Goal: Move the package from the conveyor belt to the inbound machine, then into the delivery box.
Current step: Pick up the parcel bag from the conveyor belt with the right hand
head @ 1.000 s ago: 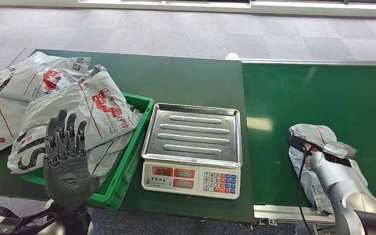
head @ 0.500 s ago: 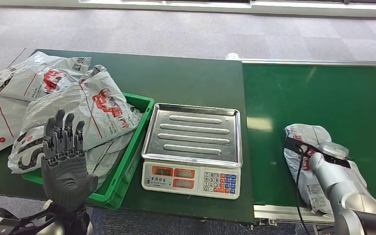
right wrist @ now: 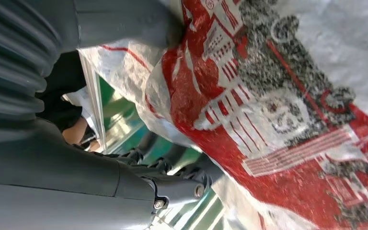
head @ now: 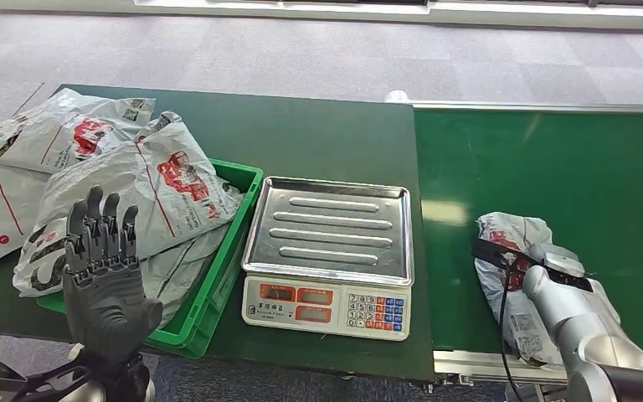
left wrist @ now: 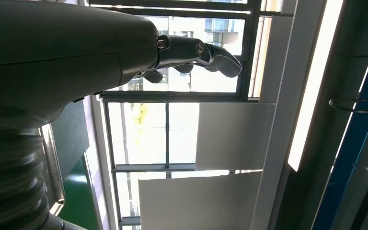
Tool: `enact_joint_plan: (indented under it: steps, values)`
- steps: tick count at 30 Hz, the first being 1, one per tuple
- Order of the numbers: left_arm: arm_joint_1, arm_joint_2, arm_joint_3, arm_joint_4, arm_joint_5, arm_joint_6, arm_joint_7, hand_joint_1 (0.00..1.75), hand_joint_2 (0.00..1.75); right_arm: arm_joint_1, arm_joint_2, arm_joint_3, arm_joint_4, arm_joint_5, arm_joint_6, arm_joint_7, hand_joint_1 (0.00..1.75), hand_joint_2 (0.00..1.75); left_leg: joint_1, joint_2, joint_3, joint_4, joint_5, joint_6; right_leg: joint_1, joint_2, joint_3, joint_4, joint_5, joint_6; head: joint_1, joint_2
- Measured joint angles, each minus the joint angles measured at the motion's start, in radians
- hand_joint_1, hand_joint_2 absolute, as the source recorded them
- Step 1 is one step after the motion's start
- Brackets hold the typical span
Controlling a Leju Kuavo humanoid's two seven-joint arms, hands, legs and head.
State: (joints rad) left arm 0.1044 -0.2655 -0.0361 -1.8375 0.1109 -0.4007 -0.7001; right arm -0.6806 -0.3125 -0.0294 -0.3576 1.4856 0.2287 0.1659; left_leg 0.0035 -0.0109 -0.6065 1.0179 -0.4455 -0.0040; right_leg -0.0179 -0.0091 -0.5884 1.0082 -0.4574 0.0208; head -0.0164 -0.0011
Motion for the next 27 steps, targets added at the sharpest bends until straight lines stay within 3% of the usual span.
enact_joint_plan:
  steps: [13, 20, 24, 27]
  values:
    - [0.006, 0.002, 0.007, -0.04, -0.016, 0.034, 0.0, 0.0, 1.75, 0.09, 0.051, 0.09, -0.084, -0.038, -0.038, -0.134, 1.75, 1.75, 0.002, 0.001, 0.002, 0.0, 0.0, -0.001, 0.002, 0.001, 0.002, 0.0, -0.001, -0.001, 0.0, 0.0]
    - [0.009, 0.002, 0.008, -0.048, -0.017, 0.049, 0.0, 0.0, 1.75, 0.158, 0.063, 0.126, -0.192, -0.078, -0.059, -0.12, 1.75, 1.75, 0.002, 0.002, 0.004, 0.0, -0.001, -0.002, 0.002, 0.001, 0.003, 0.0, -0.001, -0.001, 0.0, 0.0]
    - [0.019, 0.002, 0.008, -0.062, -0.016, 0.053, 0.0, 0.0, 1.75, 0.182, 0.065, 0.135, -0.266, -0.067, -0.144, -0.087, 1.75, 1.75, 0.002, 0.003, 0.003, 0.0, -0.001, -0.002, 0.002, 0.002, 0.002, 0.0, 0.0, -0.002, 0.0, 0.0]
    - [0.031, 0.001, 0.009, -0.077, -0.013, 0.05, -0.001, 0.0, 1.75, 0.181, 0.069, 0.136, -0.355, 0.01, -0.316, -0.011, 1.75, 1.75, 0.002, 0.003, 0.001, 0.0, 0.0, -0.002, 0.002, 0.002, 0.001, 0.001, 0.0, -0.002, 0.0, 0.0]
